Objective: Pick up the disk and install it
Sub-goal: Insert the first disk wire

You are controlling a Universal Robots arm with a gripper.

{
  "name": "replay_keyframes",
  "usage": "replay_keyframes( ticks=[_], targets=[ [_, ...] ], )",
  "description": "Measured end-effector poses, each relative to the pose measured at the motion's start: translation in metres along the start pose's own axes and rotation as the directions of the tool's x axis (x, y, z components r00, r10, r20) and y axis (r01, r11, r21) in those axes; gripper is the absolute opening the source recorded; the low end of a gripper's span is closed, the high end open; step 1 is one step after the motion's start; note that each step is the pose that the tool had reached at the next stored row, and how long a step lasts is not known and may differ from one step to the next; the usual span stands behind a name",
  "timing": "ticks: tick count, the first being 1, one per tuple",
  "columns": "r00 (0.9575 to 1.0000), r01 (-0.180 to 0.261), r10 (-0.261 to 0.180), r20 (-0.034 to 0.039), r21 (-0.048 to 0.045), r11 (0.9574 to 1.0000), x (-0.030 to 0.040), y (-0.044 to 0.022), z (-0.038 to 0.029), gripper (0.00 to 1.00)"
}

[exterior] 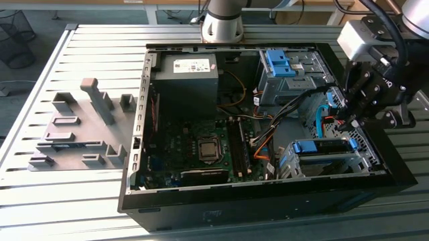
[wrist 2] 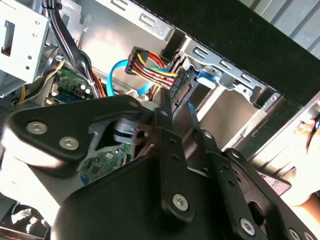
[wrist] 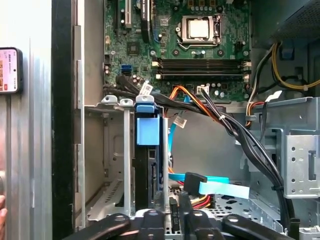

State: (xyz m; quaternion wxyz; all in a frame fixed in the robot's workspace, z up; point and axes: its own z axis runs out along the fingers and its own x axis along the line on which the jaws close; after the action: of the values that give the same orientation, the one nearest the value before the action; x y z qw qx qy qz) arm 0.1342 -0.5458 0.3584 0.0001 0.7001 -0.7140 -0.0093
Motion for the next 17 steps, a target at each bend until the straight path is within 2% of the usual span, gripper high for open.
replay_keyframes(
  ticks=[1, 2, 8, 11, 15, 17],
  targets=[
    [1.0000, 0.000, 0.000, 0.0001, 0.0000, 1.0000, -0.0012, 0.0000, 0.0016, 0.25],
    [1.0000, 0.000, 0.000, 0.0002, 0.0000, 1.0000, -0.0024, -0.0002, 0.0031, 0.31],
    [1.0000, 0.001, -0.001, -0.0009, 0.0000, 1.0000, -0.0046, -0.0017, 0.0085, 0.31],
    [1.0000, 0.000, 0.000, -0.0044, 0.0001, 1.0000, -0.0046, -0.0025, 0.0087, 0.31],
    [0.9999, 0.003, -0.003, -0.0159, 0.0003, 1.0000, -0.0045, -0.0026, 0.0096, 0.31],
    [0.9999, 0.004, -0.004, -0.0162, 0.0003, 1.0000, -0.0043, -0.0026, 0.0105, 0.31]
  ],
)
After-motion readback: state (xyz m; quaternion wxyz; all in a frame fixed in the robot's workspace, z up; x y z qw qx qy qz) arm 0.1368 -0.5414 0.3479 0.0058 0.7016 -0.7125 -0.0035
